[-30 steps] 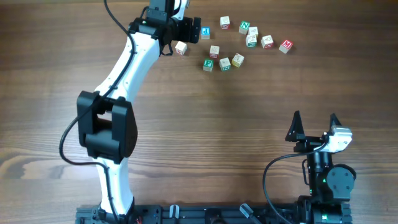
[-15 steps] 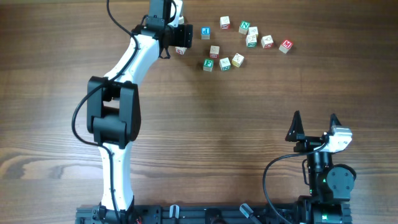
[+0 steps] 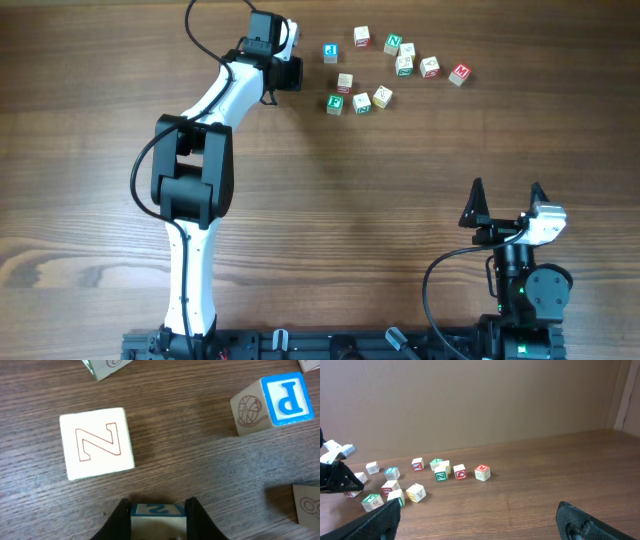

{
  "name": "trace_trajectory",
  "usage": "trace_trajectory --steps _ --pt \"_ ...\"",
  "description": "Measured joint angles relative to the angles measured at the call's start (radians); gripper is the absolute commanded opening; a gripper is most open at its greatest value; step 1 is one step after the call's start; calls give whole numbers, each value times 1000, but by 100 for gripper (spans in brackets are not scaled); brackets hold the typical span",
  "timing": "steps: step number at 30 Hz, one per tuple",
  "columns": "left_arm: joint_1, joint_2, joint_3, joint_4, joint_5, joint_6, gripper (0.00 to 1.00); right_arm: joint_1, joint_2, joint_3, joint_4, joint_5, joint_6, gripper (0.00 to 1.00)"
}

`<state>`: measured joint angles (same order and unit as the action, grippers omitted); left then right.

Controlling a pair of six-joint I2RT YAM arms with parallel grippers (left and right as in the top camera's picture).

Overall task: Form a horizontal line
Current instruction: 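Grasp a white block with the left gripper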

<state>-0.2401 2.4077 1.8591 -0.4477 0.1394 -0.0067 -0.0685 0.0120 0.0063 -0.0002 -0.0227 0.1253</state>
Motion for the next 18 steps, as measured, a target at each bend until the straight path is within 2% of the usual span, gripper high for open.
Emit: trace_trajectory --steps 7,12,16,18 --pt "-2 -91 3 -234 0 -3 4 0 0 0 0 0 0 100" --pt "-6 -335 3 -489 0 -71 4 0 0 0 0 0 0 100" --pt "-22 -421 11 -724 0 -140 4 0 1 0 0 0 0 100" --pt "-35 -420 8 -777 -1 -157 4 0 1 0 0 0 0 100"
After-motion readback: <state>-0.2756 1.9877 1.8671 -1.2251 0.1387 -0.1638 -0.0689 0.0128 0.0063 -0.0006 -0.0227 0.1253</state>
